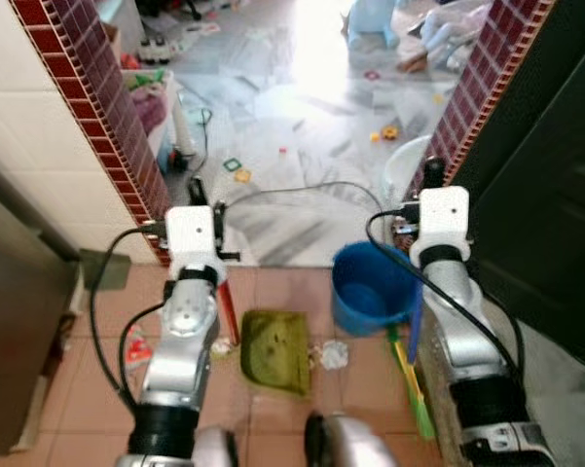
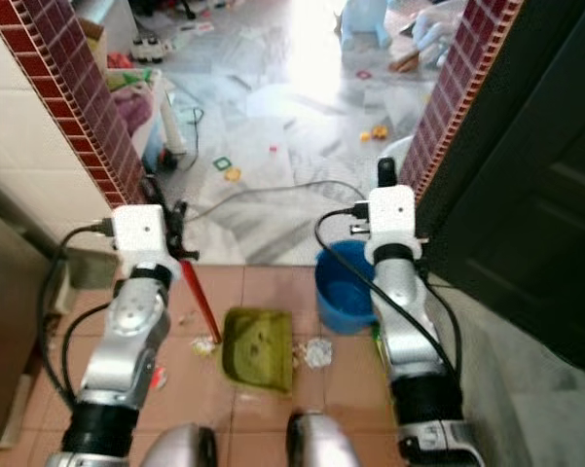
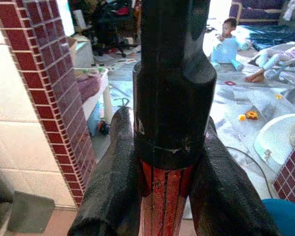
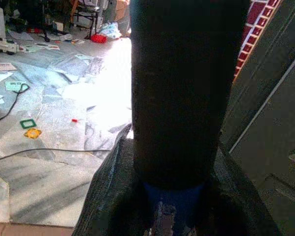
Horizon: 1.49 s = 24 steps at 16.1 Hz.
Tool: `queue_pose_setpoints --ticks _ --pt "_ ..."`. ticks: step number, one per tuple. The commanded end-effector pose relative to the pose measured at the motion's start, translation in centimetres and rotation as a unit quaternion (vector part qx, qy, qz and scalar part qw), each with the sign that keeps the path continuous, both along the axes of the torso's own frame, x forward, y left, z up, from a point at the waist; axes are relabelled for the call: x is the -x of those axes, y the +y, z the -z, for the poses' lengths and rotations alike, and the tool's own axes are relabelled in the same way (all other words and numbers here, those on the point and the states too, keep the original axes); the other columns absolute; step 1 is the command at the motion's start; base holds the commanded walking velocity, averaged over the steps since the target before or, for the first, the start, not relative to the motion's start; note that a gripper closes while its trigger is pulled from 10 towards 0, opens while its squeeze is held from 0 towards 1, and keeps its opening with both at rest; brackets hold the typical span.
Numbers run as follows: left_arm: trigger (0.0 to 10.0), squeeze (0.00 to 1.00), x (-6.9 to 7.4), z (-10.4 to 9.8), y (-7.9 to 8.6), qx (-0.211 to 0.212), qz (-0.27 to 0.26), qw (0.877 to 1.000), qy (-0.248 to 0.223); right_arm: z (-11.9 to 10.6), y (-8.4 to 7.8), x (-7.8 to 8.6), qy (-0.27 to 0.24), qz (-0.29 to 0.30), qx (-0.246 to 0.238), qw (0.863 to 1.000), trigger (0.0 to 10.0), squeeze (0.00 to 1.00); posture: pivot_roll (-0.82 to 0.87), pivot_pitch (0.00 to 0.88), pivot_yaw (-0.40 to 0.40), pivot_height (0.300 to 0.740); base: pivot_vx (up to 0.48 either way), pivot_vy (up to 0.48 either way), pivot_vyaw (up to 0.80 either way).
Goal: Sweep floor
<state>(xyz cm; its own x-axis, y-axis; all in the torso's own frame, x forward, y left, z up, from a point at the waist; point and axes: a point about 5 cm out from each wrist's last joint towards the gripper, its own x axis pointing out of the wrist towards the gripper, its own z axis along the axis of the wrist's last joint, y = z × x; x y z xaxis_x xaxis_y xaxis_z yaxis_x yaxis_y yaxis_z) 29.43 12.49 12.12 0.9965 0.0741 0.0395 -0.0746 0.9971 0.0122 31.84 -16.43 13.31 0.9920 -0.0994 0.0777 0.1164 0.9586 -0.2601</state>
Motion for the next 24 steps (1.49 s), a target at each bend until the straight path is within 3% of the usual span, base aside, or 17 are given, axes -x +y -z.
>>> queue_pose_setpoints --ticks 1,4,8,13,15,19,24 --pt "10.0 0.00 0.1 -1.1 0.9 -0.019 -0.020 0.999 -0.026 -0.8 0.5 -0.2 -0.019 -0.010 -0.003 1.000 10.0 0.00 -0.08 0.116 0.000 0.740 0.000 0.000 0.00" --pt "10.0 0.00 0.4 -1.5 2.0 -0.056 -0.035 0.997 -0.040 -0.8 0.5 -0.3 -0.019 -0.011 -0.007 1.000 10.0 0.00 -0.07 0.115 -0.002 0.740 0.000 0.000 0.00" --pt "10.0 0.00 -0.1 -0.6 2.5 -0.043 -0.051 0.998 -0.023 -0.8 0.7 -0.4 -0.020 -0.015 -0.012 1.000 10.0 0.00 -0.08 0.116 -0.007 0.740 0.000 0.000 0.00" --pt "10.0 0.00 -0.9 -0.7 2.7 -0.044 -0.036 0.998 -0.021 -1.6 1.1 -1.1 -0.019 -0.044 0.021 0.999 10.0 0.00 -0.08 0.136 -0.045 0.740 0.000 0.000 0.00" --pt "10.0 0.00 -1.0 -0.7 3.0 -0.053 -0.035 0.998 -0.022 -1.7 1.9 -1.5 -0.014 -0.063 0.018 0.998 10.0 0.00 -0.09 0.144 -0.046 0.740 0.000 0.000 0.00" --pt "10.0 0.00 -0.6 0.2 4.2 -0.025 -0.050 0.998 0.004 -1.6 4.3 -1.5 -0.015 -0.145 0.022 0.989 10.0 0.00 -0.07 0.157 0.019 0.740 0.000 0.000 0.00" --pt "10.0 0.00 -0.3 0.8 5.1 -0.027 -0.062 0.998 0.014 -1.6 5.4 -1.7 -0.033 -0.139 -0.001 0.990 10.0 0.00 -0.05 0.178 0.008 0.740 0.000 0.000 0.00"
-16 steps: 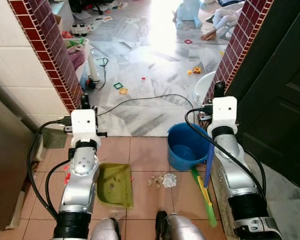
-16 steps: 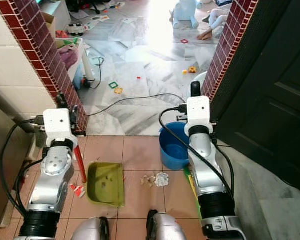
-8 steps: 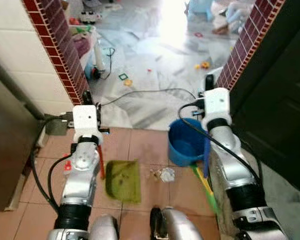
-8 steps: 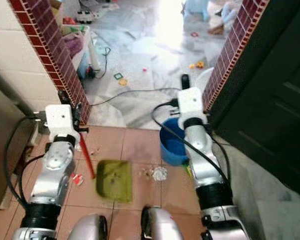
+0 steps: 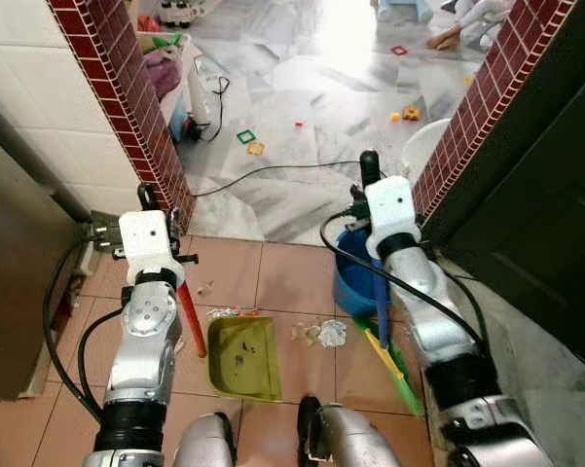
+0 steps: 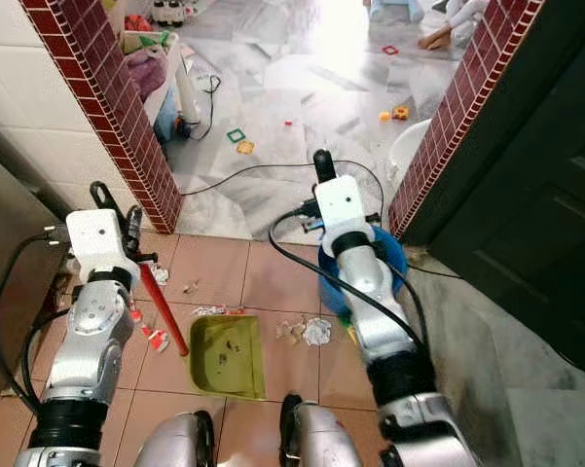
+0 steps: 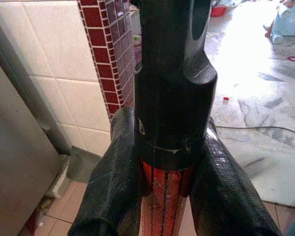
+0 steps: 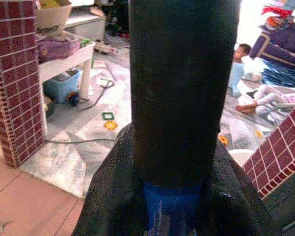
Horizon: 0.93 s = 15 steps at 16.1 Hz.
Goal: Sweep floor
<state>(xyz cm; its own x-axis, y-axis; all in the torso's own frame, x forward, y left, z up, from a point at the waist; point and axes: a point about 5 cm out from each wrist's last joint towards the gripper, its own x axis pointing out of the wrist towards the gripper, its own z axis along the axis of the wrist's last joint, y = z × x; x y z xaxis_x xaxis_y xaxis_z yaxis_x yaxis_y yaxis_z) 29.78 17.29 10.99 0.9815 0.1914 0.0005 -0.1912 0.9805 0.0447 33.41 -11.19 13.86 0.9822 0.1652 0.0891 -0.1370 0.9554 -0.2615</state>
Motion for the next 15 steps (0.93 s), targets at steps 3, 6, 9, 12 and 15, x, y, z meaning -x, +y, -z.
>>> queue_pose_setpoints --ticks 3,6,9,12,15 --pt "10.0 0.00 -0.9 -0.6 0.1 -0.038 -0.021 0.999 -0.028 -0.6 0.0 -0.4 -0.009 0.075 -0.071 0.995 10.0 0.00 -0.04 0.219 0.006 0.740 0.000 0.000 0.00" --pt "10.0 0.00 -1.9 -0.4 -0.4 -0.034 -0.032 0.998 -0.037 -0.6 -0.3 -0.5 0.001 0.101 -0.109 0.989 10.0 0.00 -0.08 0.222 0.002 0.740 0.000 0.000 0.00" --pt "10.0 0.00 -3.0 -0.1 -1.6 -0.024 -0.026 0.999 -0.034 -1.0 -0.1 -0.9 0.029 0.073 -0.180 0.981 10.0 0.00 -0.10 0.217 -0.003 0.740 0.000 0.000 0.00" --pt "10.0 0.00 -3.4 0.5 -2.6 -0.020 -0.016 0.999 -0.029 -2.5 1.0 -1.0 0.050 -0.030 -0.221 0.973 10.0 0.00 -0.13 0.207 -0.010 0.740 0.000 0.000 0.00" --pt "10.0 0.00 -3.6 0.6 -2.9 -0.018 -0.012 0.999 -0.027 -3.3 1.4 -0.8 0.061 -0.091 -0.223 0.968 10.0 0.00 -0.14 0.200 -0.014 0.740 0.000 0.000 0.00"
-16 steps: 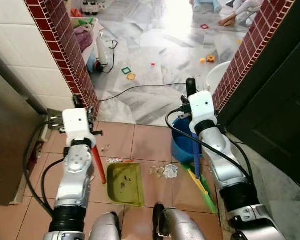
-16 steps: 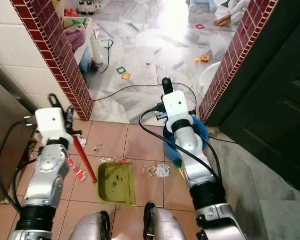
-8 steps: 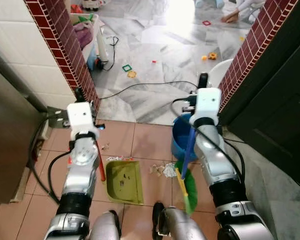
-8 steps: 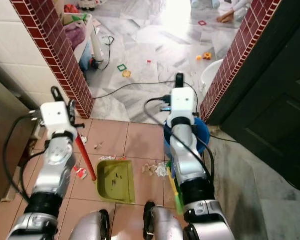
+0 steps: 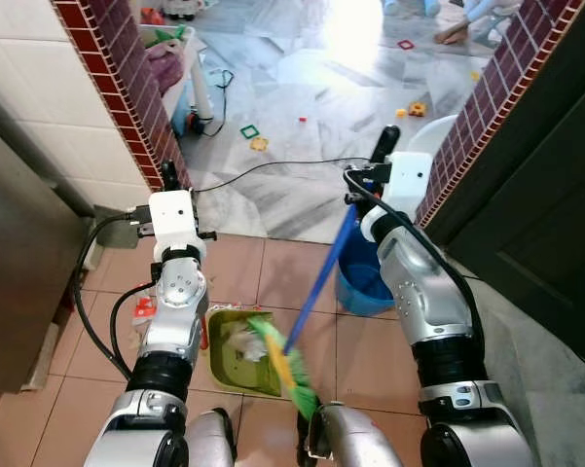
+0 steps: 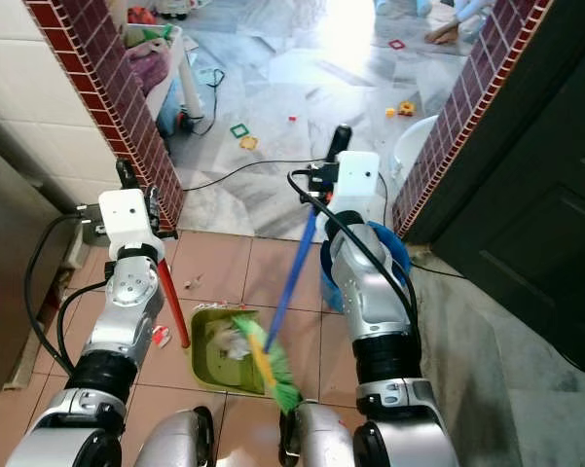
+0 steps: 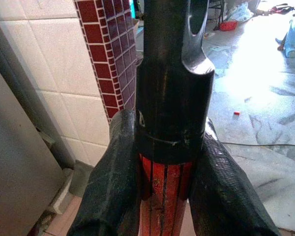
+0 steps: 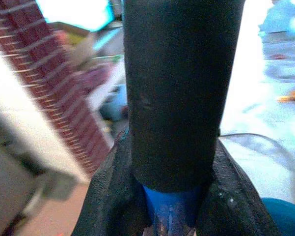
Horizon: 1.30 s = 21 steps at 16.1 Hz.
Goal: Sweep floor
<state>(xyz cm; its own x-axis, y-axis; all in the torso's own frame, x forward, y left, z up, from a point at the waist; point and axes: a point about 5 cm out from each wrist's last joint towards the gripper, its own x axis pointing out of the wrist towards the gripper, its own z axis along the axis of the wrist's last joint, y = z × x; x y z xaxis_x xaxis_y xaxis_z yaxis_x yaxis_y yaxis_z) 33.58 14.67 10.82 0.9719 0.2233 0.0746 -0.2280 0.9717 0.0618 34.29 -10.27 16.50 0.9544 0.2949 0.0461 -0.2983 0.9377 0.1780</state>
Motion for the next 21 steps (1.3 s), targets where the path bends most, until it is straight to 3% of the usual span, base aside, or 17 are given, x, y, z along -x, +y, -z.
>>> queue_pose_setpoints --ticks 1,4,5,6,8,10,12,14,18,21 --pt "10.0 0.00 -0.2 0.4 -0.6 -0.002 0.009 1.000 0.005 -1.9 0.8 0.4 -0.009 -0.070 -0.051 0.996 10.0 0.00 -0.14 0.196 -0.013 0.740 0.000 0.000 0.00" --pt "10.0 0.00 -0.6 0.3 -0.8 0.000 0.016 1.000 0.004 -5.2 1.0 0.3 -0.059 -0.109 -0.054 0.991 10.0 0.00 -0.15 0.188 -0.010 0.740 0.000 0.000 0.00" --pt "10.0 0.00 -0.7 0.3 -0.9 0.000 0.019 1.000 0.006 -7.6 0.8 0.1 -0.118 -0.113 -0.026 0.986 10.0 0.00 -0.15 0.184 -0.008 0.740 0.000 0.000 0.00" --pt "10.0 0.00 -0.7 0.3 -1.0 0.001 0.020 1.000 0.007 -7.8 0.7 0.1 -0.126 -0.112 -0.020 0.985 10.0 0.00 -0.15 0.182 -0.006 0.740 0.000 0.000 0.00" --pt "10.0 0.00 -1.0 0.2 -1.1 0.005 0.029 1.000 0.008 -9.5 -0.3 0.0 -0.187 -0.089 0.057 0.977 10.0 0.00 -0.15 0.172 -0.002 0.740 0.000 0.000 0.00" --pt "10.0 0.00 -1.2 -0.1 -0.9 0.004 0.028 1.000 0.004 -10.0 -1.7 -0.2 -0.202 -0.063 0.070 0.975 10.0 0.00 -0.14 0.161 0.001 0.740 0.000 0.000 0.00" --pt "10.0 0.00 -1.2 -0.3 -0.6 0.016 0.026 1.000 0.000 -9.5 -3.2 -0.3 -0.189 -0.034 0.066 0.979 10.0 0.00 -0.14 0.151 0.003 0.740 0.000 0.000 0.00" --pt "10.0 0.00 -1.1 -0.5 -0.2 0.015 0.018 1.000 -0.006 -7.5 -4.7 0.2 -0.171 -0.004 0.087 0.981 10.0 0.00 -0.13 0.131 0.006 0.740 0.000 0.000 0.00" --pt "10.0 0.00 -0.3 -1.6 1.3 0.043 0.014 0.999 -0.025 -2.6 -5.1 2.4 -0.122 0.042 0.117 0.985 10.0 0.00 -0.12 0.096 0.016 0.740 0.000 0.000 0.00" --pt "10.0 0.00 0.9 -2.6 1.5 0.048 0.032 0.998 -0.035 0.1 -6.1 3.6 -0.091 0.118 0.152 0.977 10.0 0.00 -0.10 0.073 0.029 0.740 0.000 0.000 0.00"
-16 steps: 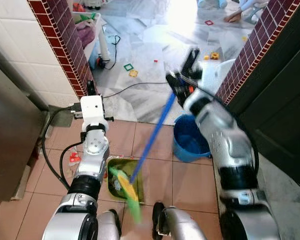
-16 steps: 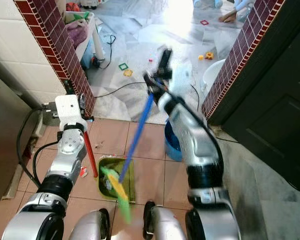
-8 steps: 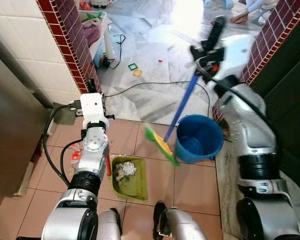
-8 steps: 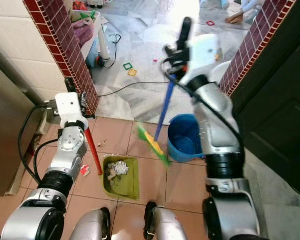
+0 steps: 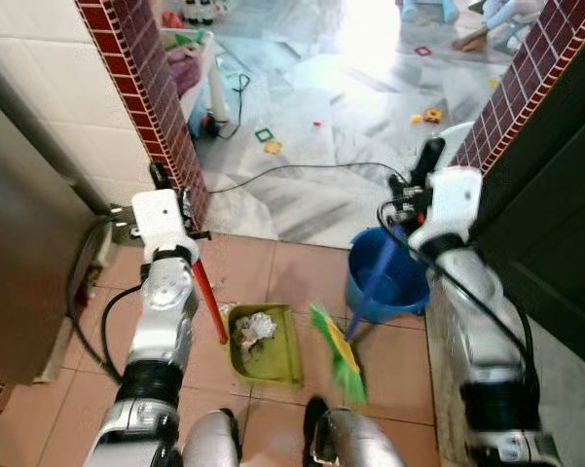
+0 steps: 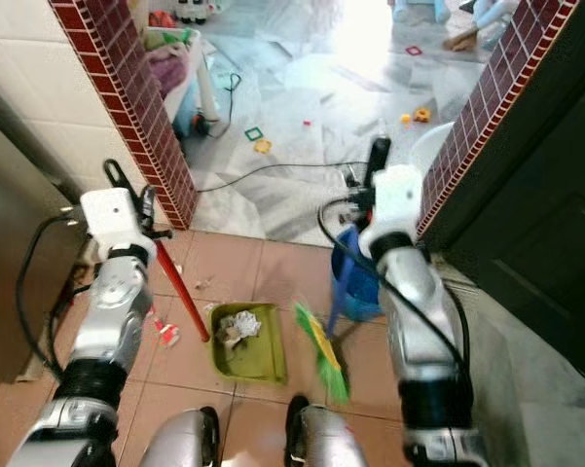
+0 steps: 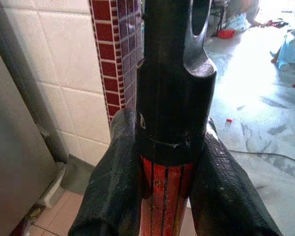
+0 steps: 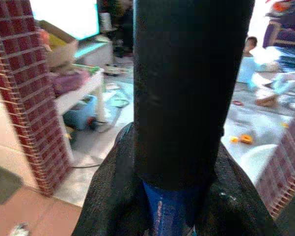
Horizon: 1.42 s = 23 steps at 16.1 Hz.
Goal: Sweep floor
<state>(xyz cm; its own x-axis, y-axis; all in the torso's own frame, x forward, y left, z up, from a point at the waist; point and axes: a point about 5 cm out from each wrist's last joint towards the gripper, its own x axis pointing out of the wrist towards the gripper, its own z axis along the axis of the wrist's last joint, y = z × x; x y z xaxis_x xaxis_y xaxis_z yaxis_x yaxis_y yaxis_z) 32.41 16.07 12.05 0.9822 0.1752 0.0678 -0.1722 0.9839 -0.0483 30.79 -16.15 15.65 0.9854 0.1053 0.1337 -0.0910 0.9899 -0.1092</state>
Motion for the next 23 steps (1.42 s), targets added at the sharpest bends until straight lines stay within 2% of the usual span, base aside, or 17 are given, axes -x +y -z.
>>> queue_pose_setpoints --ticks 1,4,9,12,17,23 --pt "10.0 0.00 0.4 -1.7 0.1 0.006 0.010 0.999 -0.031 0.0 -0.6 0.4 -0.014 0.035 0.045 0.998 10.0 0.00 -0.10 0.060 0.038 0.740 0.000 0.000 0.00" --pt "10.0 0.00 1.4 -2.3 -0.5 0.013 0.035 0.999 -0.025 1.0 -1.4 0.3 0.004 0.078 0.044 0.996 10.0 0.00 -0.09 0.042 0.045 0.740 0.000 0.000 -0.27" --pt "10.0 0.00 1.5 -3.2 -1.1 0.037 0.050 0.998 -0.025 0.7 -2.6 -0.1 -0.004 0.104 0.064 0.993 10.0 0.00 -0.10 0.043 0.038 0.740 0.000 0.000 -0.80" --pt "10.0 0.00 1.6 -3.8 -1.3 0.048 0.056 0.997 -0.021 1.0 -4.2 -0.3 0.011 0.155 0.104 0.982 10.0 0.00 -0.10 0.045 0.034 0.740 0.000 0.000 -0.80" --pt "10.0 0.00 1.8 -3.6 -1.2 0.049 0.061 0.997 -0.013 0.9 -4.2 -0.6 0.007 0.154 0.107 0.982 10.0 0.00 -0.11 0.053 0.032 0.740 0.000 -0.119 -0.70" --pt "10.0 0.00 1.8 -3.8 -1.7 0.059 0.068 0.996 -0.011 1.0 -4.1 -0.6 0.007 0.153 0.112 0.982 10.0 0.00 -0.11 0.059 0.033 0.740 0.000 -0.366 0.00"
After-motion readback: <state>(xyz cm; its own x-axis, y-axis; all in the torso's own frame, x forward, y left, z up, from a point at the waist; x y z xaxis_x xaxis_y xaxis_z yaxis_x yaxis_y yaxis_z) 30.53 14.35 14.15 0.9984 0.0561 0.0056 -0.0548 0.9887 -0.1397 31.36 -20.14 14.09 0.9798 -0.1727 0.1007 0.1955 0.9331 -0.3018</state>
